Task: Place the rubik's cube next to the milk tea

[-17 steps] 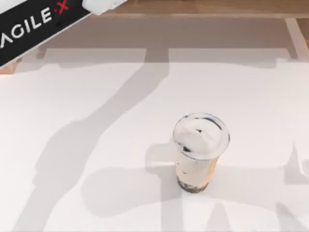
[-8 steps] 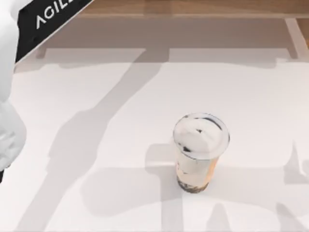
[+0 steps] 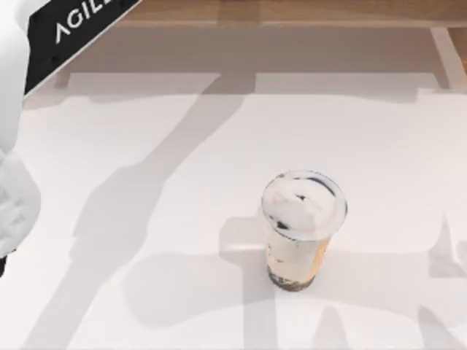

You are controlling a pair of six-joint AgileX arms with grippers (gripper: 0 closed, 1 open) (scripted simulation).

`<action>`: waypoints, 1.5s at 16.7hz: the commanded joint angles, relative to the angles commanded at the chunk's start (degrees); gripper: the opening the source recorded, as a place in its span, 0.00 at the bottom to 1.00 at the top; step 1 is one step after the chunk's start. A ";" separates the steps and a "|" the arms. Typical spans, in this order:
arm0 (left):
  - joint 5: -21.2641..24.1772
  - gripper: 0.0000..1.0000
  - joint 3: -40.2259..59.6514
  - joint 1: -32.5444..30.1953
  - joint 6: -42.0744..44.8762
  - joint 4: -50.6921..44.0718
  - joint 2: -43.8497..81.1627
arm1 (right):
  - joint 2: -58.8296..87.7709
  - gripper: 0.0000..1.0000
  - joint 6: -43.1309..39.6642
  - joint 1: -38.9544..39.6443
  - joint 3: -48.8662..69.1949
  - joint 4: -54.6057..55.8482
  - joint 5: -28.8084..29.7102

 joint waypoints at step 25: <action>-0.04 0.00 4.41 -0.23 0.07 -3.17 1.13 | 0.00 1.00 0.00 0.00 0.00 0.00 0.00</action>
